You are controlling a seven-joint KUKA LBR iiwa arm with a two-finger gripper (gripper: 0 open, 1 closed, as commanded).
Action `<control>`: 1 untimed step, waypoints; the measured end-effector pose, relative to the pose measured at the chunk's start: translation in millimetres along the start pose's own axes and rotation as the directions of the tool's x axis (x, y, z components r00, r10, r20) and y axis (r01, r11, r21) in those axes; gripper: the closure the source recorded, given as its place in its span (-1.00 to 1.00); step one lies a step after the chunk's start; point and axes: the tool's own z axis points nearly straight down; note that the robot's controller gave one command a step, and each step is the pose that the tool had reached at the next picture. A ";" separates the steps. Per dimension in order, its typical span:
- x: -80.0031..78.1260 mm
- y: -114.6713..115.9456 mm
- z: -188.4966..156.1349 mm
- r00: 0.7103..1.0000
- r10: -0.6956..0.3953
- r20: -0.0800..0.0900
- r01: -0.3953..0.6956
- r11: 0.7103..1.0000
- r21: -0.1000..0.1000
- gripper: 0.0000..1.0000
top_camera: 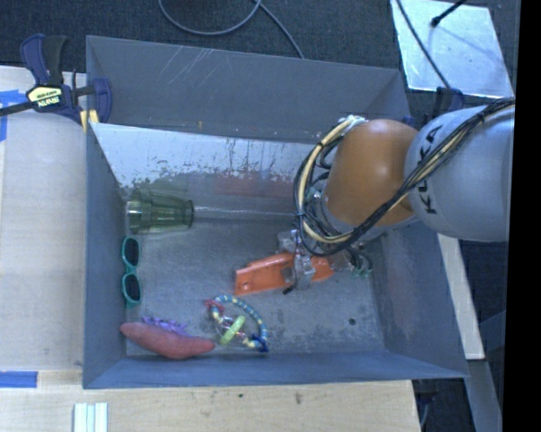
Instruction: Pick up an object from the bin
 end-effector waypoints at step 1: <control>-8.3 -4.7 -152.3 0.998 0.063 0.008 -0.063 0.998 0.001 1.00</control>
Offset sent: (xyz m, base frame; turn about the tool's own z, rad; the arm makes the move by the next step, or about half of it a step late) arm 0.0000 0.0000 0.0000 0.0000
